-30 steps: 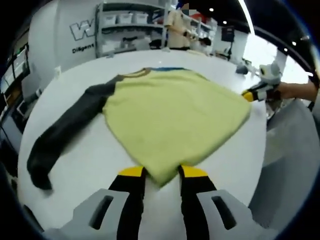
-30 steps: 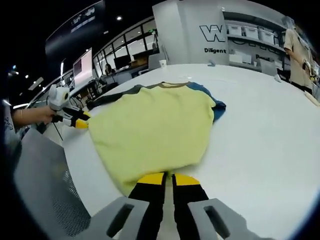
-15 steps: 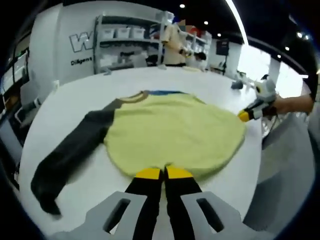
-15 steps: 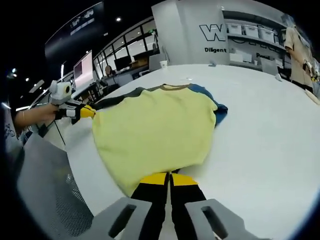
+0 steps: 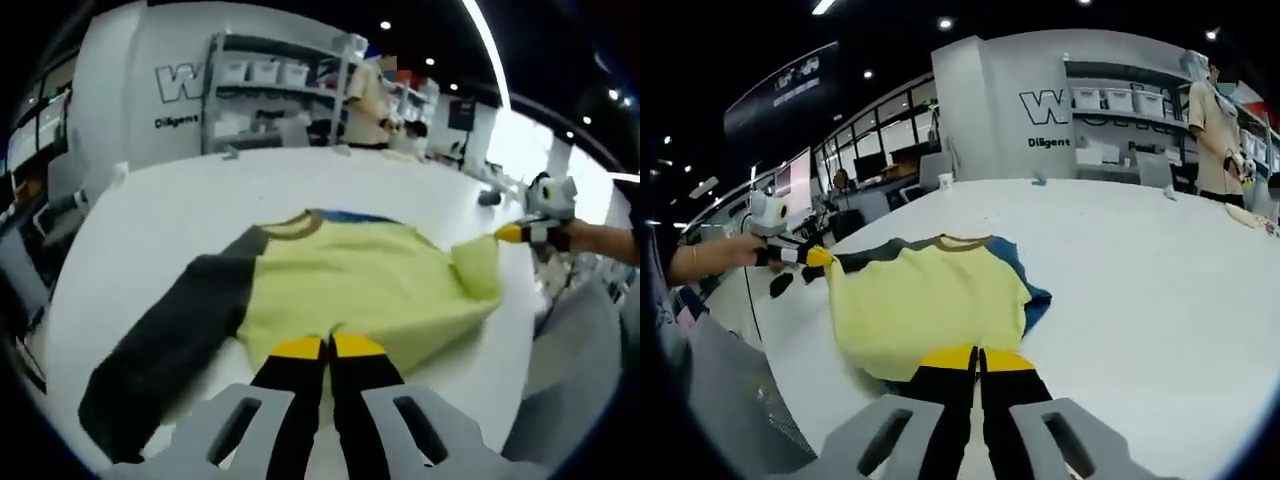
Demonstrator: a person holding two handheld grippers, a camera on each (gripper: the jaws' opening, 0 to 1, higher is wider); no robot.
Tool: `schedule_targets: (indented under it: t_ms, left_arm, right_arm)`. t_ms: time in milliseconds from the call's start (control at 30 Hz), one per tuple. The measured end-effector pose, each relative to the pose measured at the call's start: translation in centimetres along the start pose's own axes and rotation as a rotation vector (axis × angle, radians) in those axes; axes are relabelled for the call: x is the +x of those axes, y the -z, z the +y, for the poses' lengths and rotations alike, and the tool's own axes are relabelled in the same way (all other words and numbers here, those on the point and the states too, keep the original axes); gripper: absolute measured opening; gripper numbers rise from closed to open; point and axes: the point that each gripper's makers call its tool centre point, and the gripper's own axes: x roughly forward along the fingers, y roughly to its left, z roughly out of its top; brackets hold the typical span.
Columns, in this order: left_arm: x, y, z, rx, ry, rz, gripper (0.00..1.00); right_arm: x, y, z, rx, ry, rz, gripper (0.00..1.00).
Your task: Fold the garment on the visible template until the final outline fits inside the template.
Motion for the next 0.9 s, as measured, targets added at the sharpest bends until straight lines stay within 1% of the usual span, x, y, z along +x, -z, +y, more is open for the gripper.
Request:
schedule_targets:
  t_ms: [167,200,267,300,367,433,467,500,533,567,667,733,800,833,900]
  left_arm:
    - [1.3,-0.6,1.1,0.002,-0.005,-0.002,0.0]
    - [2.2,-1.1,1.3,-0.016,-0.011,0.004,0.0]
    - [2.6,-0.8,2.0,-0.031,-0.018,0.027,0.0]
    - [3.6,-0.2,3.2,-0.007,-0.03,0.057,0.0]
    - [3.9,-0.1,3.4,-0.003,-0.031,0.06,0.01]
    - [4.3,0.2,3.4,-0.002,-0.027,0.068,0.02]
    - [4.4,0.5,3.7,0.004,-0.034,0.079,0.05]
    - [4.1,0.6,3.6,0.011,-0.044,0.093,0.07]
    - [3.8,0.6,3.4,0.016,-0.041,0.1,0.1]
    - [3.4,1.1,3.3,0.01,-0.035,0.107,0.13]
    - [2.3,1.7,3.0,-0.021,-0.033,0.097,0.2]
    - [1.7,2.2,3.1,-0.046,-0.033,0.096,0.19]
    - [1.4,3.0,2.5,-0.074,-0.018,0.1,0.17]
    - [1.5,3.5,2.5,-0.087,-0.009,0.104,0.17]
    - [1.5,4.0,2.4,-0.095,-0.006,0.117,0.19]
  right_arm:
    - [0.3,-0.6,-0.4,-0.005,0.01,-0.007,0.0]
    - [0.7,-1.0,-0.8,-0.005,0.021,-0.013,0.0]
    - [0.9,-1.1,-1.1,-0.01,0.027,-0.013,0.0]
    - [0.9,-1.2,-1.2,-0.009,0.037,-0.016,0.0]
    - [1.1,-1.3,-1.3,-0.007,0.039,-0.017,0.0]
    - [2.0,-1.6,-1.7,-0.005,0.055,-0.013,0.0]
    - [2.1,-1.7,-1.6,-0.003,0.059,-0.011,0.0]
    - [2.2,-1.7,-1.6,-0.003,0.061,-0.01,0.0]
    - [2.4,-1.9,-1.6,-0.005,0.06,-0.013,0.0]
    - [2.6,-2.0,-1.5,-0.004,0.059,-0.015,0.0]
    - [3.0,-2.1,-1.3,-0.008,0.056,-0.014,0.0]
    - [3.0,-2.1,-1.2,-0.012,0.055,-0.011,0.0]
    - [3.0,-1.9,-1.2,-0.013,0.054,-0.007,0.0]
    - [3.0,-1.8,-1.3,-0.011,0.055,-0.005,0.0]
    - [2.9,-1.7,-1.3,-0.01,0.053,-0.001,0.0]
